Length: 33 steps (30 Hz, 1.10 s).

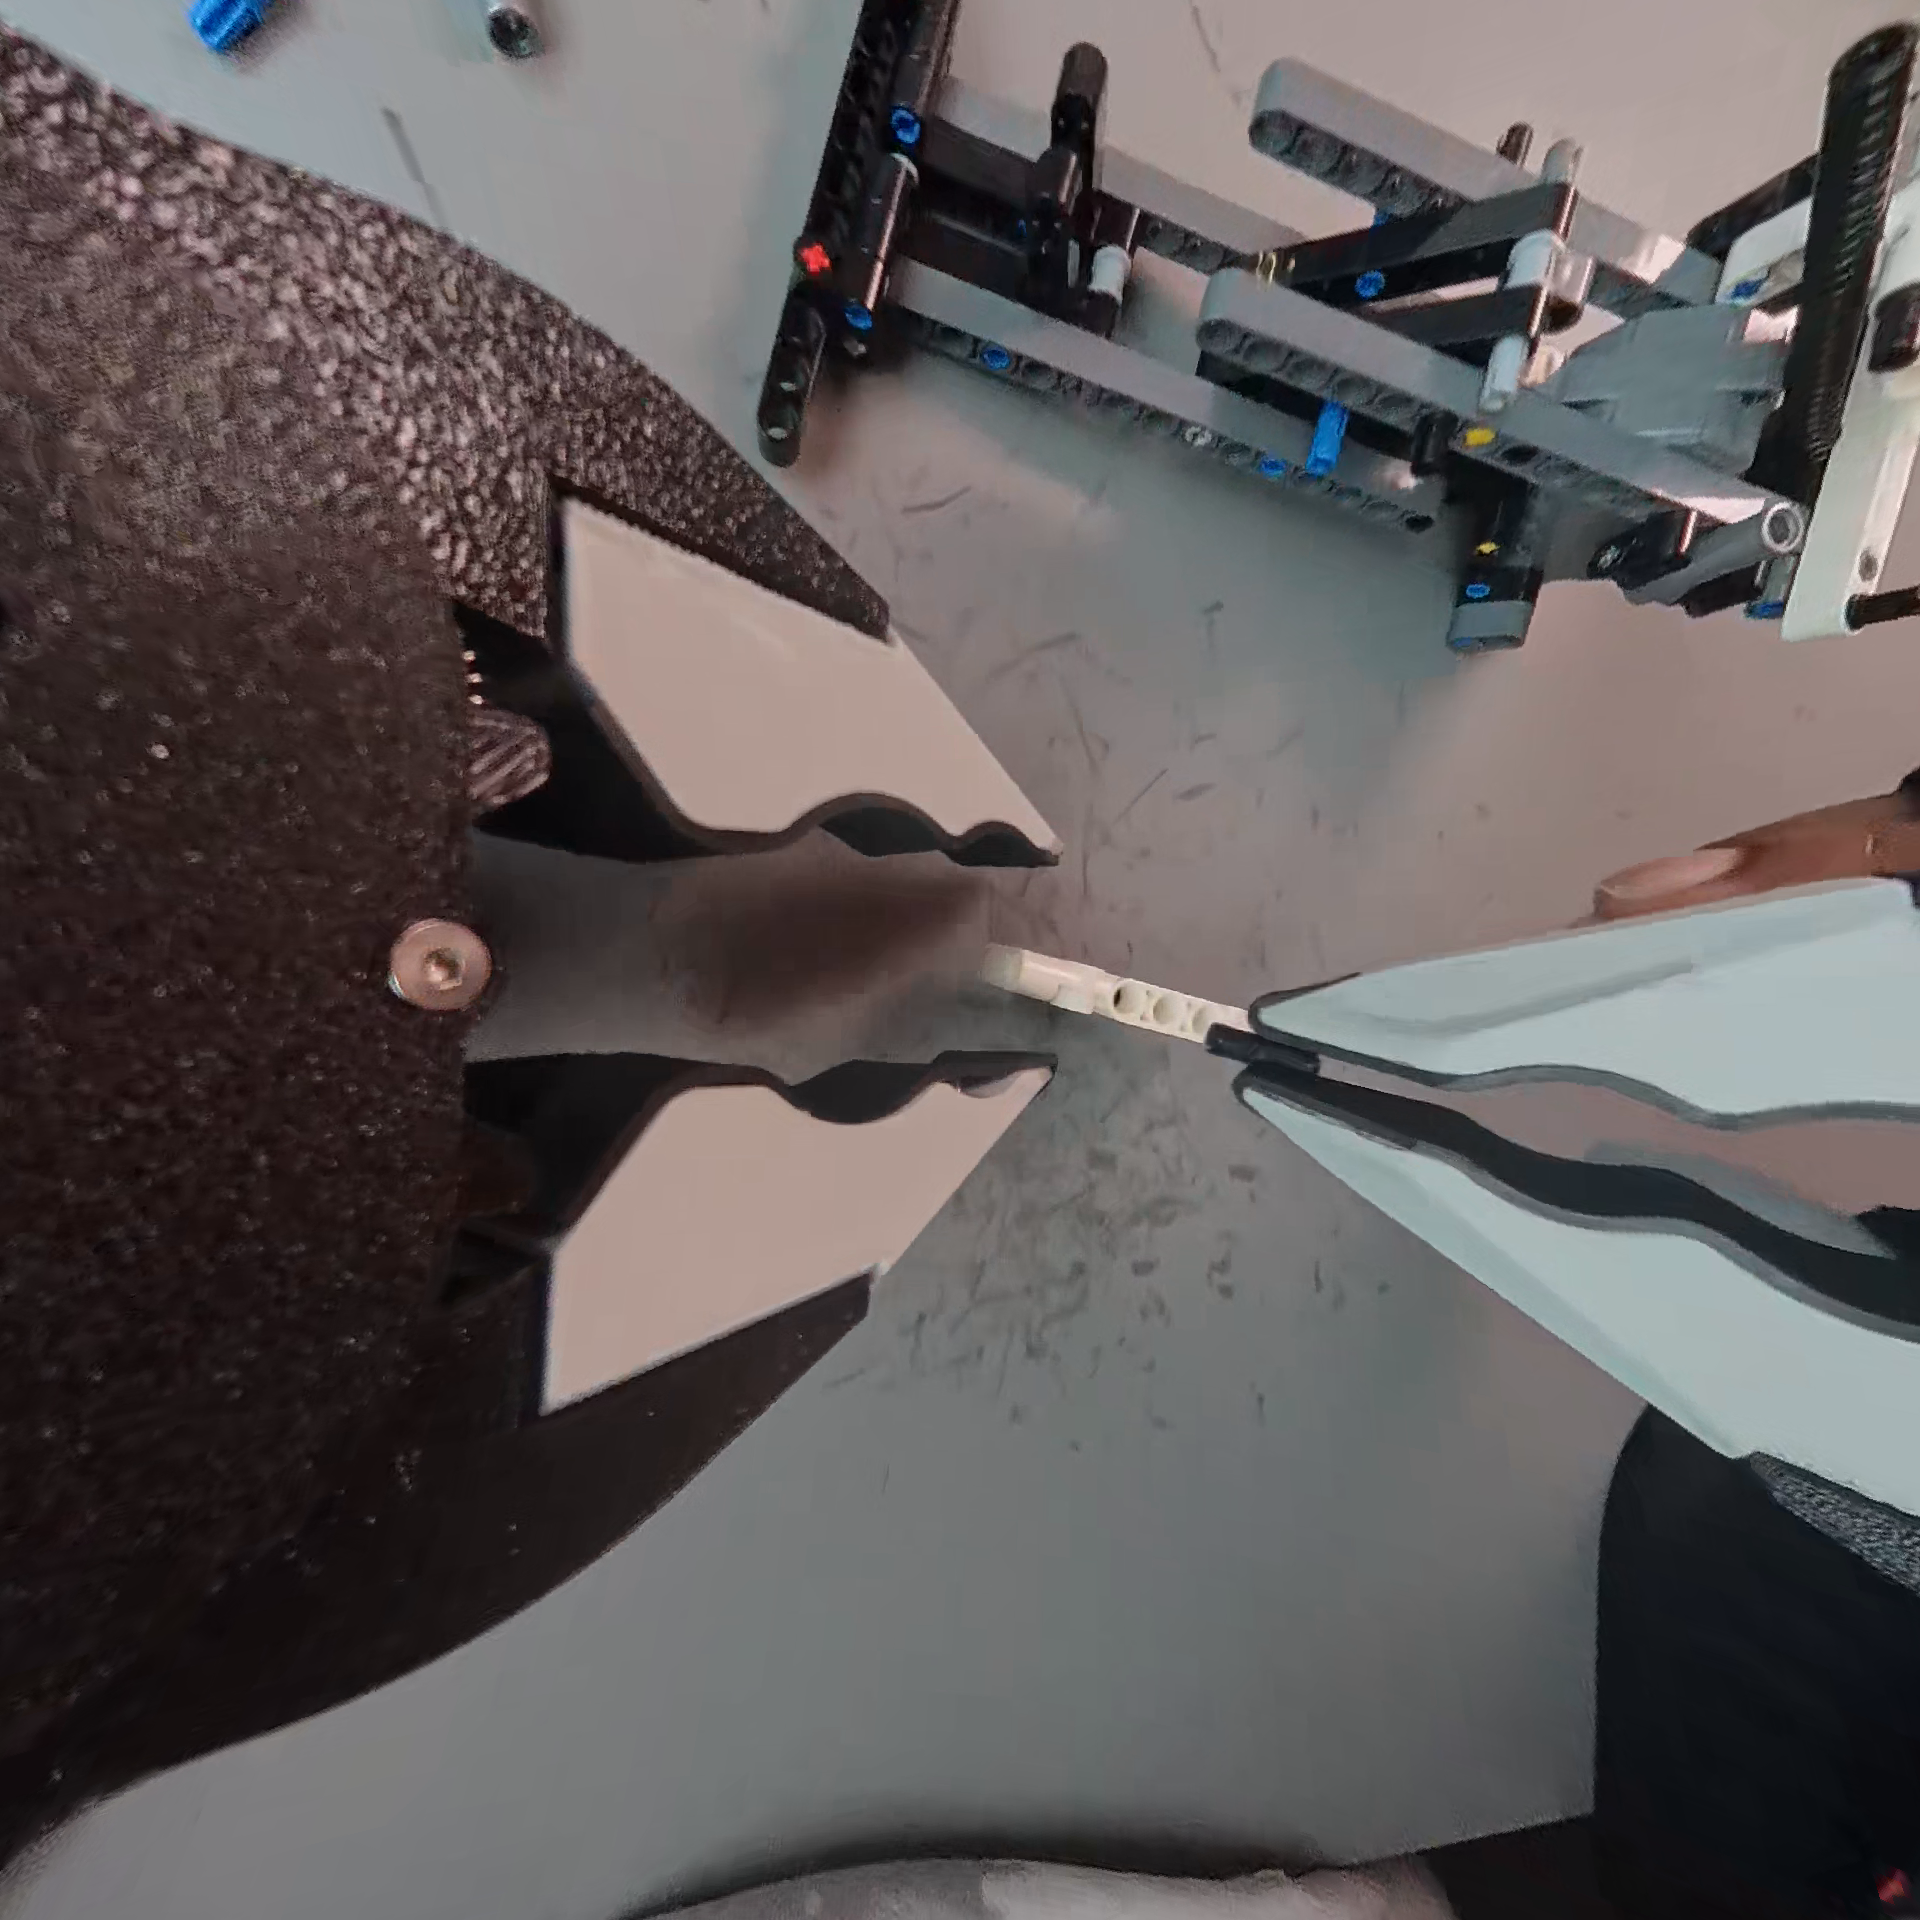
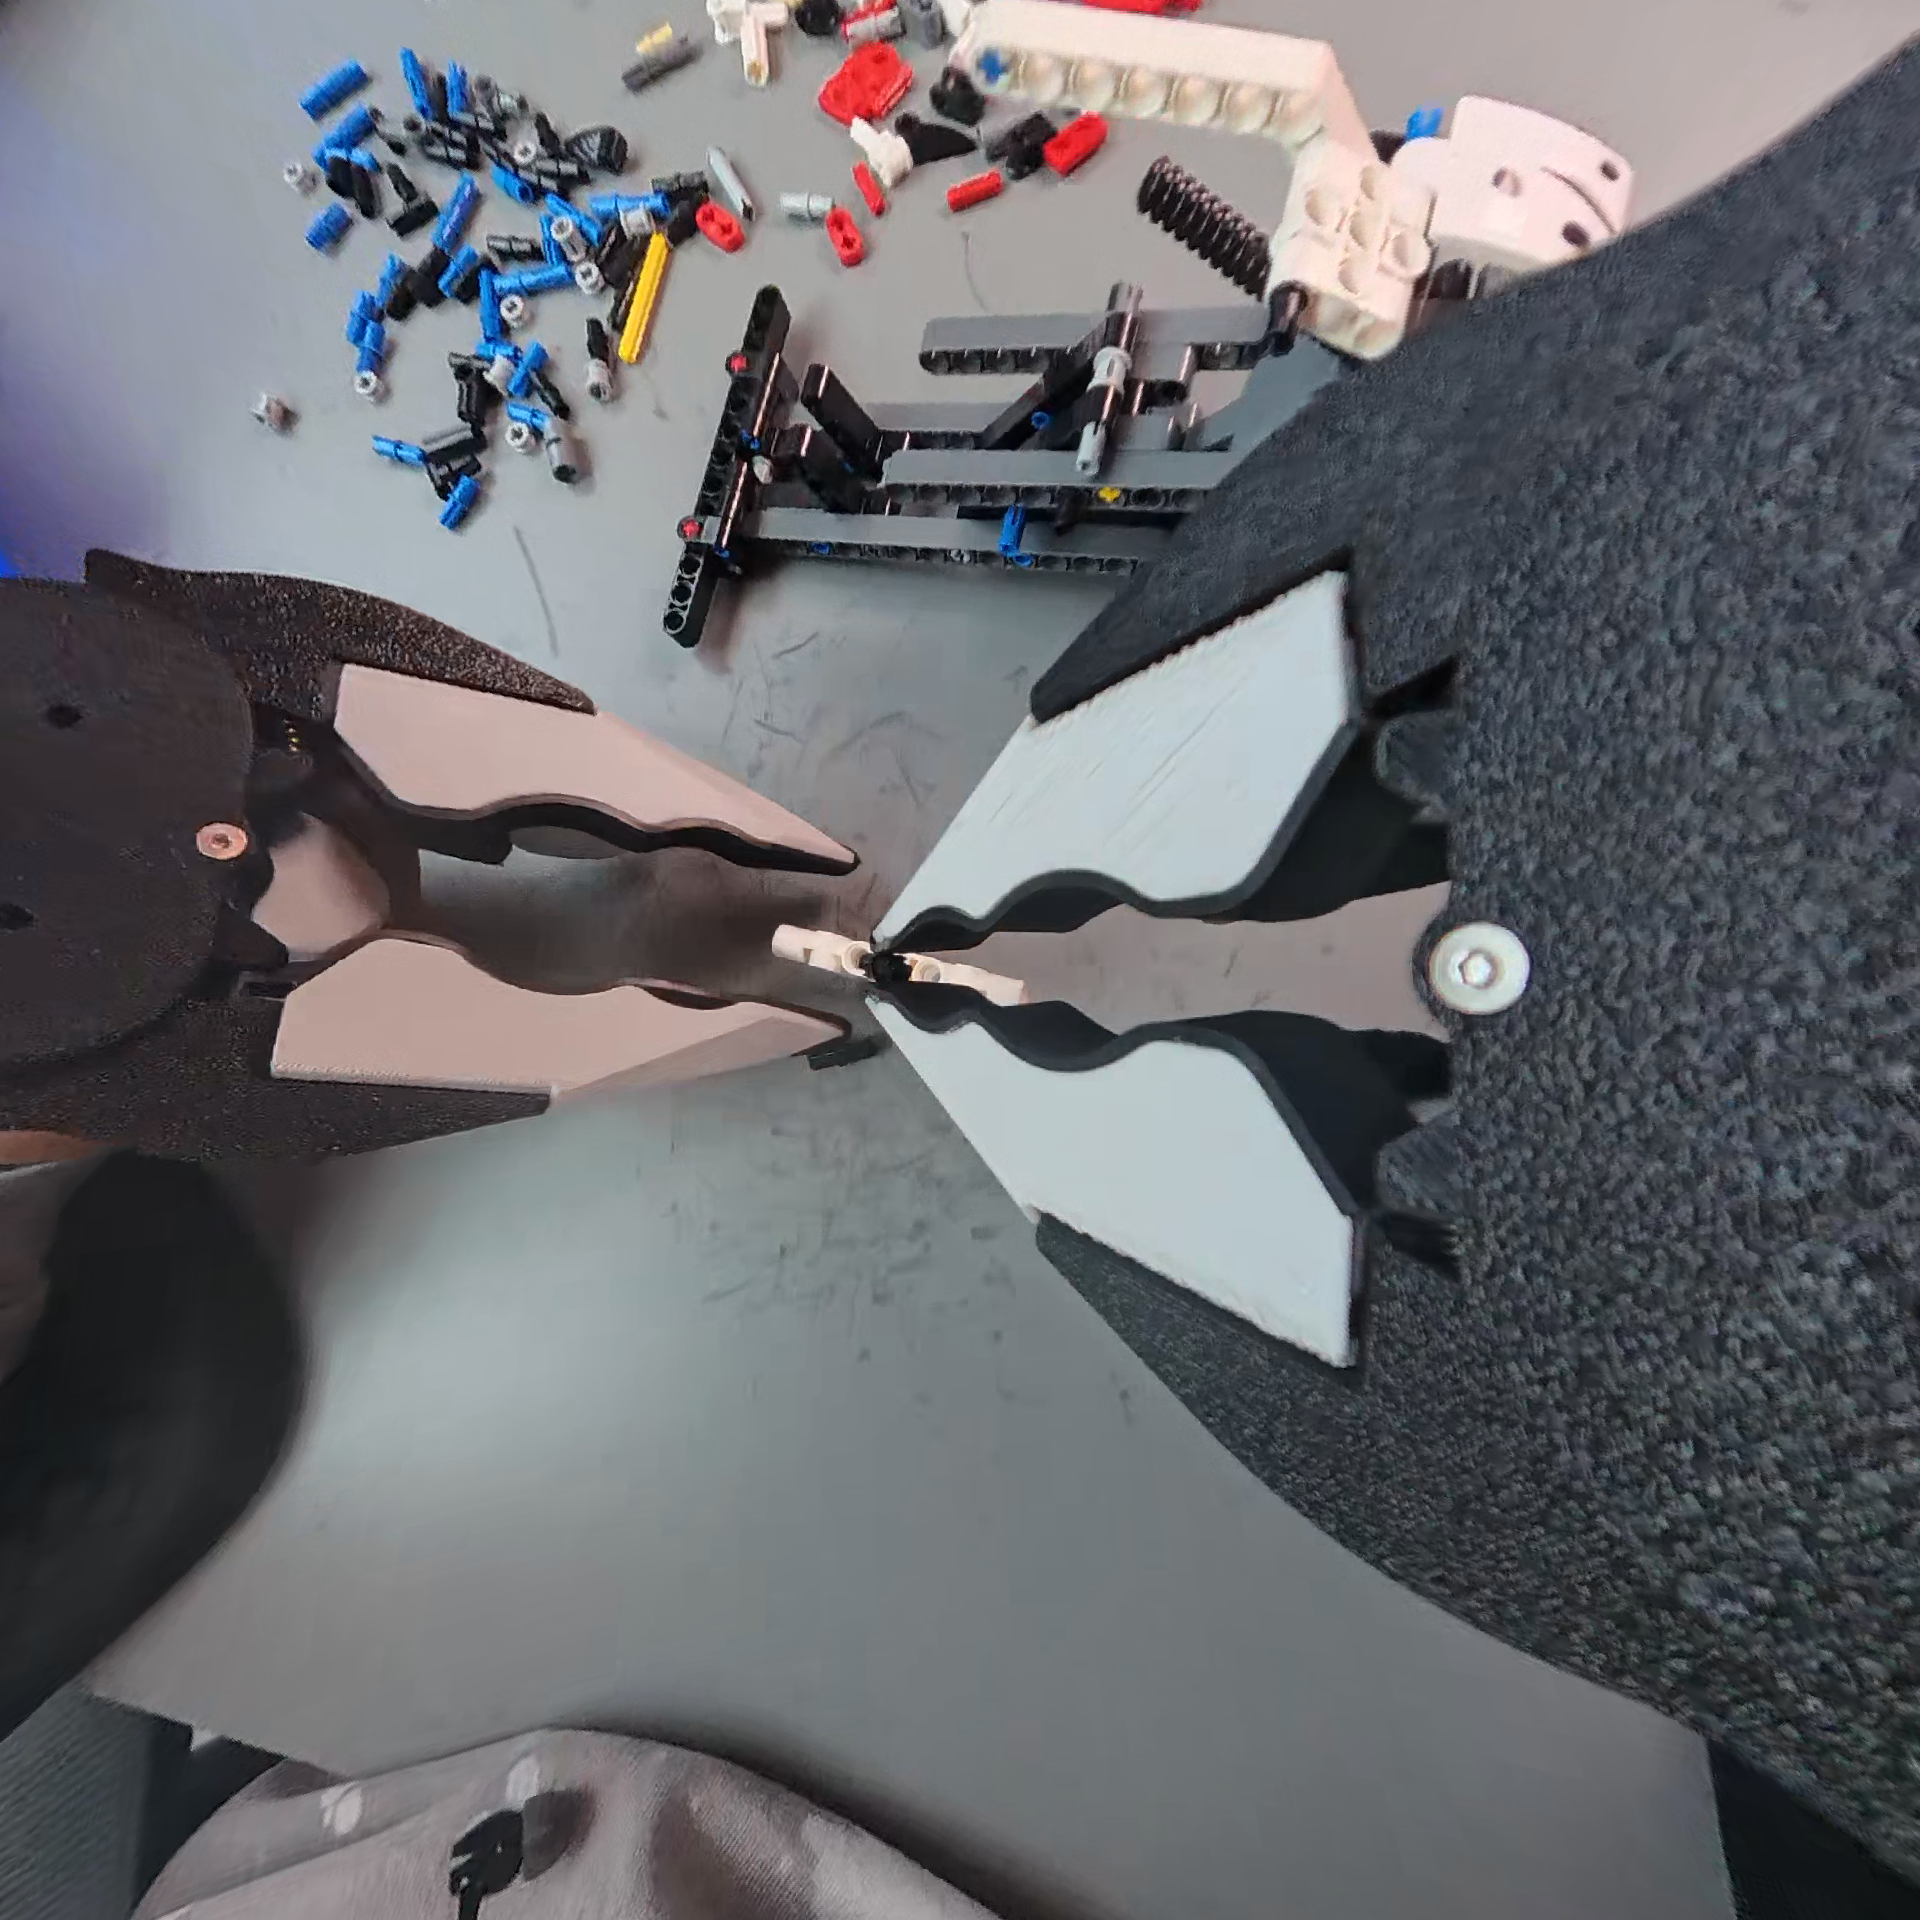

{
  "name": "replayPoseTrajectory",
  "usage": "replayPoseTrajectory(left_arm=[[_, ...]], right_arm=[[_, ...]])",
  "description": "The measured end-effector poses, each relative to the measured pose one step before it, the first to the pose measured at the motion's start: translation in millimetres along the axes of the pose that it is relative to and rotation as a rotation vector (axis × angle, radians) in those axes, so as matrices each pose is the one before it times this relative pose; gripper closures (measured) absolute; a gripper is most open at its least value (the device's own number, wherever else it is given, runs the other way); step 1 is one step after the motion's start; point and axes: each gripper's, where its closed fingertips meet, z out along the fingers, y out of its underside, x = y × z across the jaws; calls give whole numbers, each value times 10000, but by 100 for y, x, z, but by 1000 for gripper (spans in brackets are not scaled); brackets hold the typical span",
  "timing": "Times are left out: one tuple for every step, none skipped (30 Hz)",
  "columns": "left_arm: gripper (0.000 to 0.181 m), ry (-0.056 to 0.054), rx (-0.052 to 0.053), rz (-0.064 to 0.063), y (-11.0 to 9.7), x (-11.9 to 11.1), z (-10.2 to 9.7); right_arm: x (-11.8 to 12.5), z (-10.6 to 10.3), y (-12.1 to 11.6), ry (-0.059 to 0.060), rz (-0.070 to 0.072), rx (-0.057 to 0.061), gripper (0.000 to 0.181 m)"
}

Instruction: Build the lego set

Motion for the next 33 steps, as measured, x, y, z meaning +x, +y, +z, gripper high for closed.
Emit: replayPoseTrajectory(left_arm=[[150,53,-126,68,95,125,262],[154,39,-64,71,51,134,135],[160,-70,35,45,-91,0,10],[167,-135,95,-27,-153,-141,-45],[173,32,122,-48,-214,80,-49],[174,76,119,-27,-219,172,-69],[174,-54,92,-3,-203,10,-88],[174,-40,48,10,-125,37,-91],[174,-7,-24,-9,26,70,-31],[174,17,-21,-16,48,112,2],[174,7,-5,-13,32,121,-23],[174,19,-25,4,48,134,-37],[174,-6,-19,5,45,108,-54],[174,13,16,21,-2,142,-62],[174,-18,1,0,19,100,-74],[174,-47,-4,-10,12,26,-49],[174,-19,19,-12,-15,59,-40],[174,-1,-27,-15,41,56,-1],[174,-2,-42,17,88,65,70],[174,-5,-43,14,86,75,89],[174,-23,-49,-9,65,44,85],[174,2,-12,-25,10,54,65],[174,-22,13,-56,-47,-14,10],[175,-34,37,-77,-80,-30,25],[175,-4,19,-42,-45,21,35],[175,-27,-5,-17,-21,10,51],[175,-56,-27,34,8,3,60],[175,-61,-14,68,-34,15,7],[175,-66,-26,28,-20,-9,10],[175,-16,-6,-38,-37,43,36],[175,19,-12,-41,-68,81,15],[176,-30,17,57,-200,63,-31],[176,-73,-114,151,-58,89,-20]], right_arm=[[-53,241,20,-135,-41,-235,177],[28,162,-8,-59,-60,-232,177],[34,105,-10,-51,-53,-217,177],[31,89,-1,-70,-6,-199,177],[73,126,38,-52,16,-185,177],[127,147,43,-20,24,-163,177],[-31,147,107,-123,31,-184,177],[-43,133,40,-100,16,-137,177],[-37,67,-50,-78,20,-87,177],[-41,27,-1,-78,19,-122,177],[-76,20,-33,-65,-33,-89,177],[-31,-6,-80,-24,-4,-44,177],[23,-31,-47,-8,43,-60,177],[148,-45,80,73,8,-98,177],[37,-52,108,10,18,-74,177],[-181,-24,0,-117,62,14,177],[-227,38,9,-120,49,4,177],[-75,89,65,15,3,-49,177],[-86,94,57,9,3,-52,177],[-109,100,90,-19,6,-84,177],[-67,92,125,10,-18,-114,177],[-53,44,19,12,-18,-66,177],[-55,-18,8,1,-22,-74,177],[11,-36,41,40,-48,-93,177],[-18,-37,61,20,-55,-100,177],[2,2,53,20,-27,-87,177],[37,38,67,43,-32,-85,177],[-26,21,37,-6,-25,-51,177],[-15,2,17,-21,-5,-28,177],[-31,-13,47,-34,13,-50,177],[-70,-36,87,-64,-41,-82,177],[-112,-6,34,-87,-67,-101,177],[-159,122,87,-113,-87,-173,177]])
